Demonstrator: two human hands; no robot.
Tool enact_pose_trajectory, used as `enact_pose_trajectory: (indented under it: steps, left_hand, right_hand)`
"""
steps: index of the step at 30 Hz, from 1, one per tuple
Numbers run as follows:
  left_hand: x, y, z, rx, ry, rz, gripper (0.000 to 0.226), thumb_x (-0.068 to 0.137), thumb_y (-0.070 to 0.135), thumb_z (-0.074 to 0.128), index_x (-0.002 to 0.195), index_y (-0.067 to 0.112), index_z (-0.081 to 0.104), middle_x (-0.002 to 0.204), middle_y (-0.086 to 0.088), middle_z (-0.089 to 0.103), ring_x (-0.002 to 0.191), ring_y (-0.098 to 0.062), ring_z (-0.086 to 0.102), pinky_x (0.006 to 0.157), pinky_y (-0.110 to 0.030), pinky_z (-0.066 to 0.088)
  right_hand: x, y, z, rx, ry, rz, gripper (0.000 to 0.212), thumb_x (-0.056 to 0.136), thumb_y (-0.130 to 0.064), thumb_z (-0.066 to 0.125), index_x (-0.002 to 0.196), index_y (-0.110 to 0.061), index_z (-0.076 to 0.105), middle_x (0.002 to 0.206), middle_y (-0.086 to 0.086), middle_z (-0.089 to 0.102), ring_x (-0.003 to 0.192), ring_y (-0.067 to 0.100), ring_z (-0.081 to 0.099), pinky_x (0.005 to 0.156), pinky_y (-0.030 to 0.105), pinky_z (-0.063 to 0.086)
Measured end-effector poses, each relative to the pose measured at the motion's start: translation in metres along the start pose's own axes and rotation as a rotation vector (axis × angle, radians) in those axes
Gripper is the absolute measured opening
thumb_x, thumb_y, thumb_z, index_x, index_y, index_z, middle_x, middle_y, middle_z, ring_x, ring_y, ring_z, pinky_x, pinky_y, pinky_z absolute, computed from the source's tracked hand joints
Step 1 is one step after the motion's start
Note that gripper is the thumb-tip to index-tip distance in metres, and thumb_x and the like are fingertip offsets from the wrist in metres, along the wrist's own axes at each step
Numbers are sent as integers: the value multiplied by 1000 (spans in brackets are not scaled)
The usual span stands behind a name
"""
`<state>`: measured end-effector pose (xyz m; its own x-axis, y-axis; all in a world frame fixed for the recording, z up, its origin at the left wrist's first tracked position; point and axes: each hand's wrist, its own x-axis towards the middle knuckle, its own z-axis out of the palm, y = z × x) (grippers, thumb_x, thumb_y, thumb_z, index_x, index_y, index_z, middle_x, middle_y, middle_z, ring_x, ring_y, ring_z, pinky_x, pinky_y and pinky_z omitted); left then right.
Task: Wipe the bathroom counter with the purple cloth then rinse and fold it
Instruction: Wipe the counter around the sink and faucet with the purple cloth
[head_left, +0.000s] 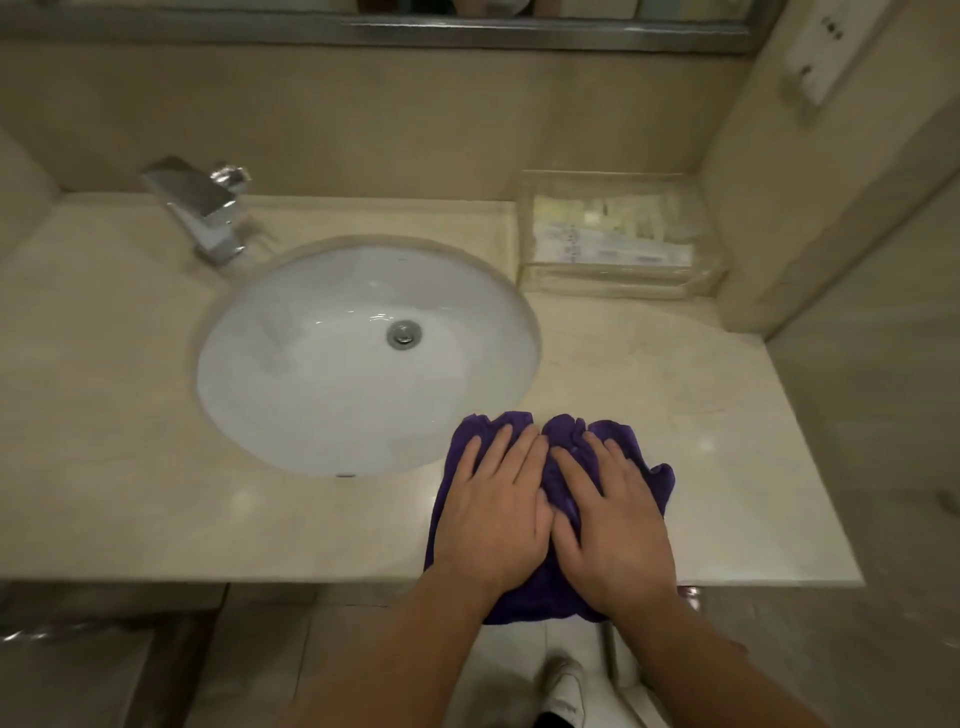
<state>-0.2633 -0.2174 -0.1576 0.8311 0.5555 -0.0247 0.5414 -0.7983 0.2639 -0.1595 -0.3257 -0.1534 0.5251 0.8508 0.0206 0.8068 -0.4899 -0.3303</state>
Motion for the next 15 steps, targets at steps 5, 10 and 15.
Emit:
enact_pose_trajectory:
  steps: [5,10,15]
  left_hand:
    - [-35,-65,-14,3,23,-66,58,96,33,27,148,16,44,155,1,43,145,-21,37,117,-47,32]
    - [-68,-130,-28,-8,63,-129,57,96,32,29,146,15,47,151,0,47,143,-23,40,116,-45,35]
    - [-95,-186,-42,-17,92,-190,56,95,32,29,145,15,48,151,0,49,143,-22,40,118,-44,31]
  right_hand:
    - [5,-69,25,10,-6,-56,58,92,-44,39,142,-20,54,152,12,46,141,33,40,117,50,33]
    - [11,-139,50,10,-13,-120,56,93,-44,40,142,-20,54,150,11,48,141,32,41,116,50,33]
    - [17,-200,72,6,-20,-153,56,93,-43,40,142,-19,54,148,13,50,138,34,45,115,50,35]
